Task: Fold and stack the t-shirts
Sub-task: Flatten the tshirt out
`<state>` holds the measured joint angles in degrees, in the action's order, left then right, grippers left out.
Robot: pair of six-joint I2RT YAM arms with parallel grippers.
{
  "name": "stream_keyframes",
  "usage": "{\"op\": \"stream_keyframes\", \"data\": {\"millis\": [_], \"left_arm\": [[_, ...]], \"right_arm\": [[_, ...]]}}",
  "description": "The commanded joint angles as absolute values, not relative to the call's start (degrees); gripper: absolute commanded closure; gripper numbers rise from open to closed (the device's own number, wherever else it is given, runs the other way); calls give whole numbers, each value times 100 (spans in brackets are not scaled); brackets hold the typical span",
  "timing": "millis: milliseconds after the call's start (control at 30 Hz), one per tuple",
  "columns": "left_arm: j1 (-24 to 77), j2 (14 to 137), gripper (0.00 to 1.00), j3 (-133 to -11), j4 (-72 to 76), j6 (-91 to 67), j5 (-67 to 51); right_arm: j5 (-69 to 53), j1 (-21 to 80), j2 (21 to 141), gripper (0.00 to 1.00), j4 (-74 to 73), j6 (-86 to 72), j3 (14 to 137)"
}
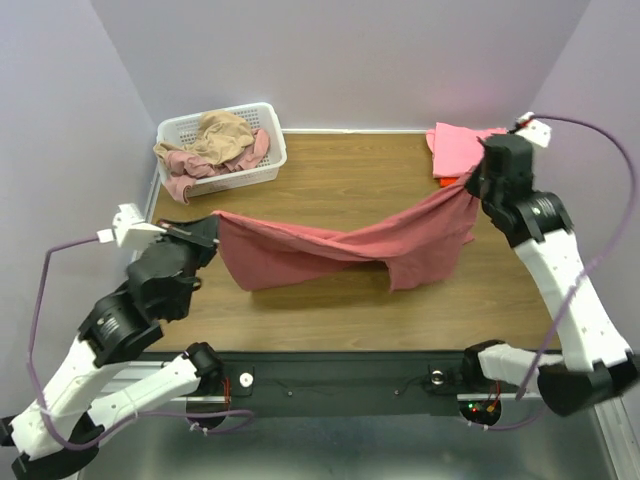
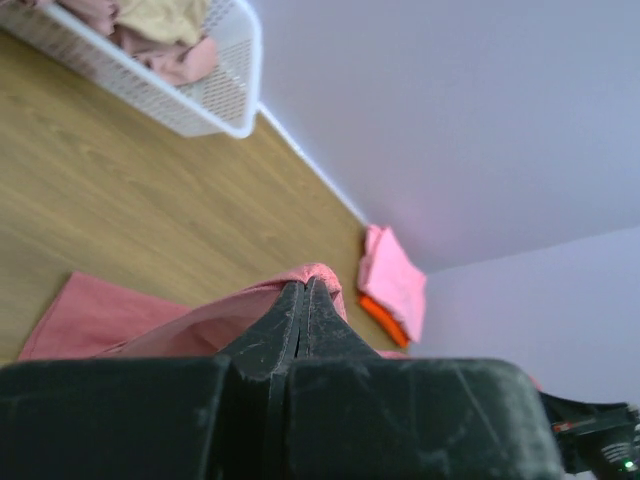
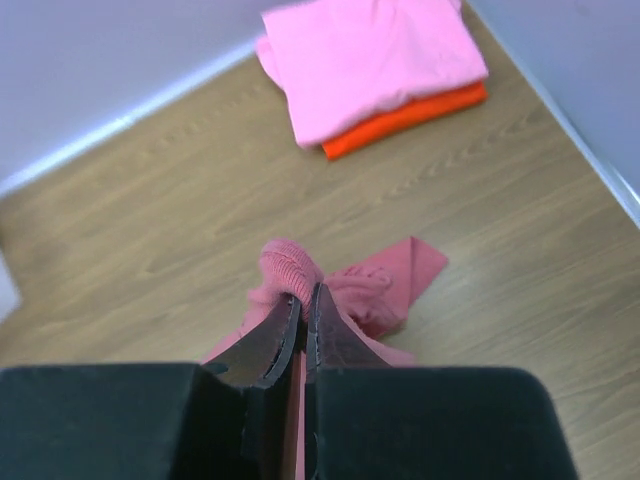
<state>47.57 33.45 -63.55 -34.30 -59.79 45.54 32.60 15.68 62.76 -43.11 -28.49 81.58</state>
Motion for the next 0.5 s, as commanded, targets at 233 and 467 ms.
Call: {"op": "stream_keyframes", "data": {"millis": [233, 467], "left_arm": [[3430, 4719, 100, -4949, -3078, -6436, 4379], [2699, 5317, 100, -4456, -2373, -6100, 3674]], "right_arm": [[2858, 1450, 9129, 99, -3639, -2505, 9007], [2522, 1433, 10127, 30, -3586, -2530, 9247]]}}
